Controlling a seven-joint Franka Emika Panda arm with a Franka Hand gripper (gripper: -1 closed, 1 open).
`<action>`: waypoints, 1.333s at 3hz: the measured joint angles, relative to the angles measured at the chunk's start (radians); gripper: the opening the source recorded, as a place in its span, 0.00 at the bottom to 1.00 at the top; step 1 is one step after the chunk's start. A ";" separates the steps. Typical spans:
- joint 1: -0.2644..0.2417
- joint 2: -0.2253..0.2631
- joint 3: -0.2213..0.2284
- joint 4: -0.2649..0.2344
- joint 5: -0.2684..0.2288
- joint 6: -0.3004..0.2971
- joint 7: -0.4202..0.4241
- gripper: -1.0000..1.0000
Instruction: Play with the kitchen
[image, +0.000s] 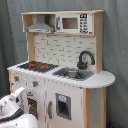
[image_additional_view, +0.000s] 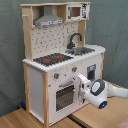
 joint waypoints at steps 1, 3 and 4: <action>-0.016 0.000 -0.024 0.013 0.000 0.069 -0.068 1.00; -0.070 0.000 -0.026 0.076 0.000 0.094 -0.100 0.00; -0.074 0.008 -0.026 0.072 0.000 0.104 -0.111 0.00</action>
